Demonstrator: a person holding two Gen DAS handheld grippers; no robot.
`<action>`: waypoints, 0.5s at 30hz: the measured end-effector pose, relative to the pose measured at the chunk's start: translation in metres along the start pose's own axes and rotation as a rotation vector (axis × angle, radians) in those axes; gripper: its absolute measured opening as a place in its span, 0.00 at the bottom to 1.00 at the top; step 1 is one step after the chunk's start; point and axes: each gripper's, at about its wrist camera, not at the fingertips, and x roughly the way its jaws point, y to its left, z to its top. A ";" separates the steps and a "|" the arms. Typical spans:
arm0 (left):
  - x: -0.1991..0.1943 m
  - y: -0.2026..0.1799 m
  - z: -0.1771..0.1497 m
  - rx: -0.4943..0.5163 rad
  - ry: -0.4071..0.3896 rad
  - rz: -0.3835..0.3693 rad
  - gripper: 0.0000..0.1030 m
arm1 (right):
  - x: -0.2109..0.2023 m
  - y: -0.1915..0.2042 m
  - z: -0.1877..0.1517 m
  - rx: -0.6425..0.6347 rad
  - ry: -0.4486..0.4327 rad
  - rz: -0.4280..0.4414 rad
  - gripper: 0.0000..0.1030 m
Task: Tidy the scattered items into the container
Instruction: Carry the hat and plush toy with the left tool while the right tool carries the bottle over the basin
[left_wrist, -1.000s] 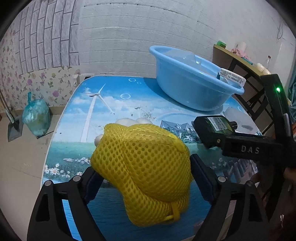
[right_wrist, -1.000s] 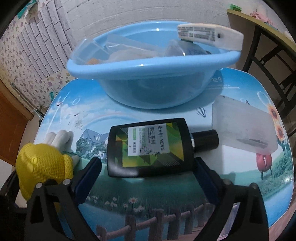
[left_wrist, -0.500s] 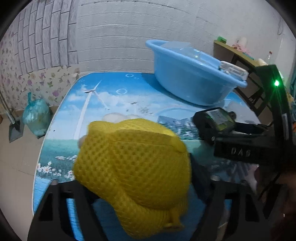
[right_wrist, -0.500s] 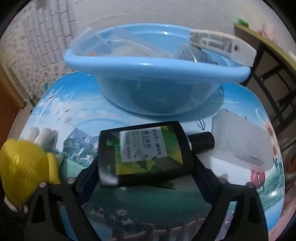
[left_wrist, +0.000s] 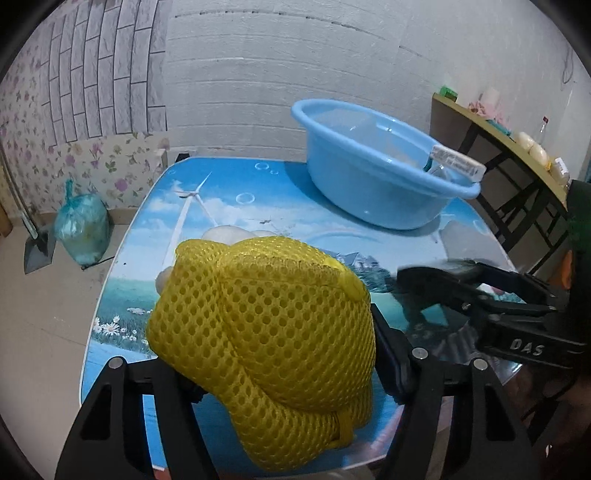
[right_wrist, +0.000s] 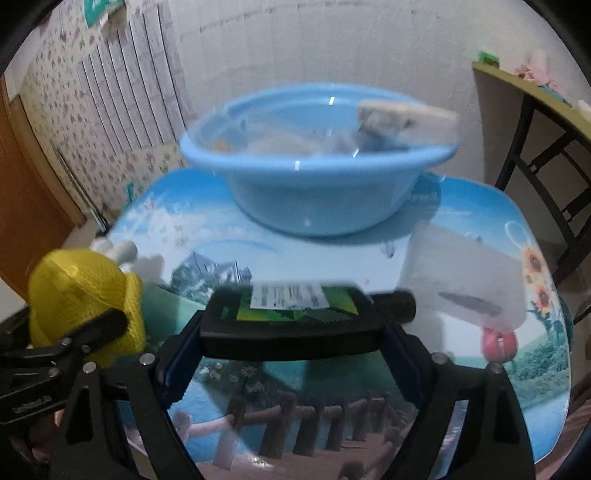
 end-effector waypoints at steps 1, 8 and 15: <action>-0.004 -0.003 0.001 -0.003 -0.009 0.002 0.67 | -0.006 -0.002 0.001 0.006 -0.007 0.010 0.86; -0.022 -0.019 0.003 0.009 -0.031 0.012 0.67 | -0.027 -0.011 -0.004 0.032 -0.034 0.099 0.86; -0.030 -0.032 0.002 0.026 -0.040 0.028 0.67 | -0.045 -0.020 -0.016 0.049 -0.059 0.148 0.86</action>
